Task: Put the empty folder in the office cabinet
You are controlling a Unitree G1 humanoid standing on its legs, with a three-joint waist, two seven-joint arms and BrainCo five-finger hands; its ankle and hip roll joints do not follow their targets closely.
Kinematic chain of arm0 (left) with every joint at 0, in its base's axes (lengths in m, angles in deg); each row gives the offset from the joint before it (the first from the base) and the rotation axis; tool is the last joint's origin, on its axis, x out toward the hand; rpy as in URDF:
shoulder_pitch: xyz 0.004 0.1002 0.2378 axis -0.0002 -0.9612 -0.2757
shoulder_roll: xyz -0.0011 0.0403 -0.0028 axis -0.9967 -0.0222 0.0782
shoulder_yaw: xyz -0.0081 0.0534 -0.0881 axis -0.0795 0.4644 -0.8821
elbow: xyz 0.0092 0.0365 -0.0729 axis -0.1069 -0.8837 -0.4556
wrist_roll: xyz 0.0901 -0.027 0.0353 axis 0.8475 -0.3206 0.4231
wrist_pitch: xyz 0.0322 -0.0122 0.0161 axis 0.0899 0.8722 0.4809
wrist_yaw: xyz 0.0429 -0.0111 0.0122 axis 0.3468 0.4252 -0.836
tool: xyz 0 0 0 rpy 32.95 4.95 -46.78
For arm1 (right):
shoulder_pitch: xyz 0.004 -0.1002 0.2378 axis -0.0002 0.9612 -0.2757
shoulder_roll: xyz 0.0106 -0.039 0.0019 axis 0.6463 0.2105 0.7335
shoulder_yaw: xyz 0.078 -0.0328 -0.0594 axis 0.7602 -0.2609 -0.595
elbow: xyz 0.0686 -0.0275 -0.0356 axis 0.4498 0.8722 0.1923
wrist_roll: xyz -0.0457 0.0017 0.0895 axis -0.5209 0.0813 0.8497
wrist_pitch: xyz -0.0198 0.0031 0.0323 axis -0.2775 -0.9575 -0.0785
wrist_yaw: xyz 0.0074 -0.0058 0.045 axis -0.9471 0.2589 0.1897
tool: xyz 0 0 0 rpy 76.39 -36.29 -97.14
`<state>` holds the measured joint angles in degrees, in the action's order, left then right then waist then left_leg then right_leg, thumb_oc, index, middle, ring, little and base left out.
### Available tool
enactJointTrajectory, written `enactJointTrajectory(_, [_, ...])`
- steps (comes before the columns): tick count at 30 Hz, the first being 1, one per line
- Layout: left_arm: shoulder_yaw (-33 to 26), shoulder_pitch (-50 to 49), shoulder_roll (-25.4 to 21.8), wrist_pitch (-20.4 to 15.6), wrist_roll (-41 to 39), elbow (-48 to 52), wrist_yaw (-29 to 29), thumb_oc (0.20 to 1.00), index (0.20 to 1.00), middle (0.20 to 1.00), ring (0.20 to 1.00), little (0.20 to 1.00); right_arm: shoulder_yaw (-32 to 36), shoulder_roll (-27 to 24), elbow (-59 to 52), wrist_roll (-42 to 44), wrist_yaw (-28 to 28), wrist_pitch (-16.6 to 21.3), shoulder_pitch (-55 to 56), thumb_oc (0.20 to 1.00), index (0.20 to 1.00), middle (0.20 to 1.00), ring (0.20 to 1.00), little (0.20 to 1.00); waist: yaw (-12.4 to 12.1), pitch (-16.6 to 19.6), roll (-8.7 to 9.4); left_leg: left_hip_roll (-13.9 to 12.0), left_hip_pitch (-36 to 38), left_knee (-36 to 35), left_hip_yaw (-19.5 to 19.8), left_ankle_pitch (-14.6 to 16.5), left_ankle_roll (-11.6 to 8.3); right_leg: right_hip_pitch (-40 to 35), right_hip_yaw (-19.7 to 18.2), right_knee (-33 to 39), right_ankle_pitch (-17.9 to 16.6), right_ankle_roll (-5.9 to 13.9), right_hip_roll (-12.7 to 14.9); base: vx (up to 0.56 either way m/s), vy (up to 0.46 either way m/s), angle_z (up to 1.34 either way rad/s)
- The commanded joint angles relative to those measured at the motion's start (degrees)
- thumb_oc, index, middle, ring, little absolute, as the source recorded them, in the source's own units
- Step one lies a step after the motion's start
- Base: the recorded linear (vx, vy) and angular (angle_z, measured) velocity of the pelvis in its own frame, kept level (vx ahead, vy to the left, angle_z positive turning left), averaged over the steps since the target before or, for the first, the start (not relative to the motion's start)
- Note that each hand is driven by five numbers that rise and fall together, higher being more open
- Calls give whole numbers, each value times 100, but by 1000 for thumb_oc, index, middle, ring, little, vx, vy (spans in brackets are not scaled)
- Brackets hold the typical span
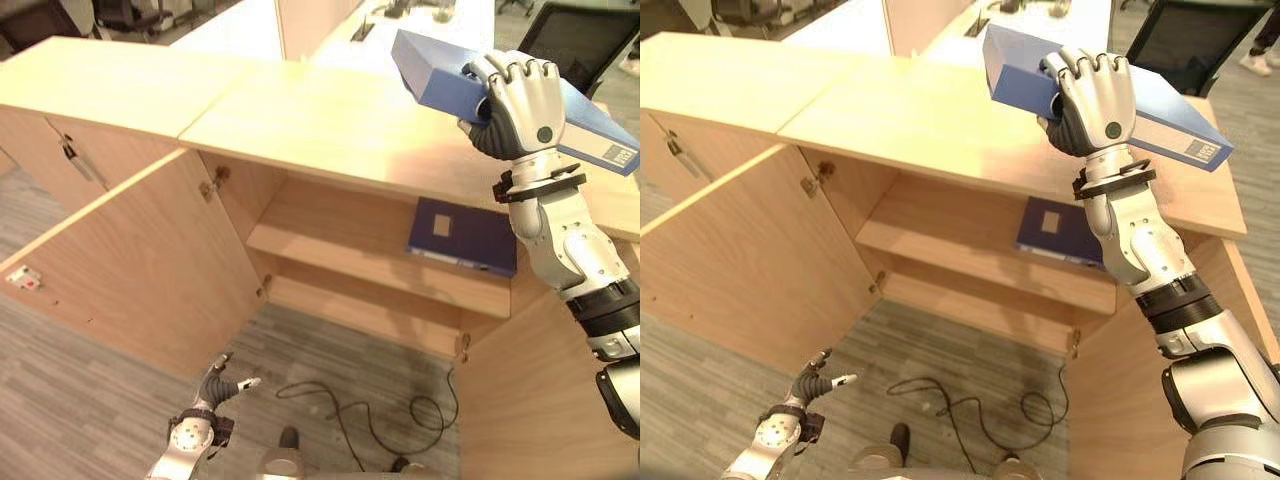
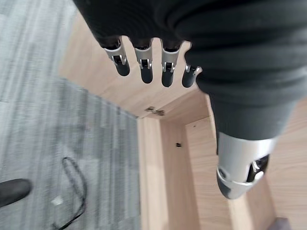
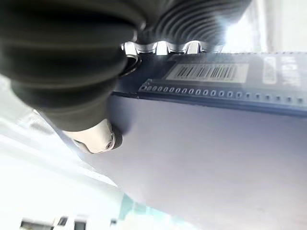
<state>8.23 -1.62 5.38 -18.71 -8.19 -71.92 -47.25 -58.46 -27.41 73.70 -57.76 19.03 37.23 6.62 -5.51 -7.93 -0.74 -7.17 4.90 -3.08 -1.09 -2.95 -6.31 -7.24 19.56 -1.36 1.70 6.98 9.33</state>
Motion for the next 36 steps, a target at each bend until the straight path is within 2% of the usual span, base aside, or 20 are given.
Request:
enactJointTrajectory(1, [75, 171, -130, -119, 78, 58, -10, 1000, 1000, 1000, 1000, 1000, 296, -353, -369, 154, -277, -20, -243, 200, 200, 200, 200, 200, -159, 195, 210, -43, 52, -175, -8, 202, -132, -46, -180, 158, -127, 413, 203, 0, 0, 0])
enactJointTrajectory(6, [13, 162, -68, -76, 42, 80, -24, 1000, 1000, 1000, 1000, 1000, 800, -118, -837, 849, -327, 218, 119, 200, 200, 200, 200, 200, -119, 278, 201, -31, 170, -163, -17, 267, -106, -117, -281, 128, -85, 400, 227, 4, 3, -1])
enactJointTrajectory(12, [-153, 175, -31, 11, -35, 162, 2, 1000, 1000, 1000, 1000, 1000, 1478, 638, -1434, 2649, -131, 783, 749, 200, 200, 200, 200, 200, -46, 349, 195, -7, 253, -152, -43, 324, -65, -117, -348, 30, -36, 393, 274, -9, 4, -2])
enactJointTrajectory(16, [-305, 168, 14, 119, -133, 188, 87, 1000, 1000, 1000, 1000, 1000, 1758, 1440, -1709, 4716, 212, 1397, 1106, 200, 200, 200, 200, 200, -3, 381, 192, 17, 309, -162, -106, 348, -50, -120, -383, 49, -56, 388, 289, -23, 10, -13])
enactJointTrajectory(17, [-413, 141, 29, 172, -201, 165, 148, 1000, 1000, 1000, 1000, 1000, 1805, 1715, -1884, 5702, 531, 1673, 1250, 200, 200, 200, 200, 200, 23, 404, 200, 25, 345, -167, -130, 360, -46, -130, -414, 63, -58, 385, 294, -27, 13, -5])
enactJointTrajectory(19, [-558, 116, 85, 254, -264, 133, 241, 1000, 1000, 1000, 1000, 1000, 1753, 1988, -2170, 7085, 1093, 1944, 1406, 200, 200, 200, 200, 200, 78, 406, 193, 37, 391, -169, -186, 376, -44, -123, -466, 54, -74, 389, 320, -39, 17, -5])
enactJointTrajectory(24, [-721, 90, 132, 248, -269, 101, 301, 1000, 1000, 1000, 1000, 1000, 1536, 2143, -2554, 8637, 2004, 1974, 1550, 200, 200, 200, 200, 200, 139, 430, 194, 51, 471, -154, -266, 398, -47, -111, -522, -41, -87, 409, 362, -43, 16, -15])
enactJointTrajectory(33, [-743, 81, 164, 203, -268, -16, 346, 1000, 1000, 1000, 1000, 1000, 1327, 2157, -2561, 9676, 2589, 1921, 1569, 200, 200, 200, 200, 200, 143, 474, 203, 51, 473, -136, -291, 386, -51, -75, -528, -117, -94, 423, 407, -13, 3, 0])
enactJointTrajectory(36, [-780, 50, 152, 159, -303, 23, 404, 1000, 1000, 1000, 1000, 1000, 1153, 1962, -2464, 10099, 2907, 1712, 1646, 200, 200, 200, 200, 200, 131, 475, 237, 58, 479, -119, -306, 385, -48, -65, -522, -149, -107, 434, 438, -33, 3, -2])
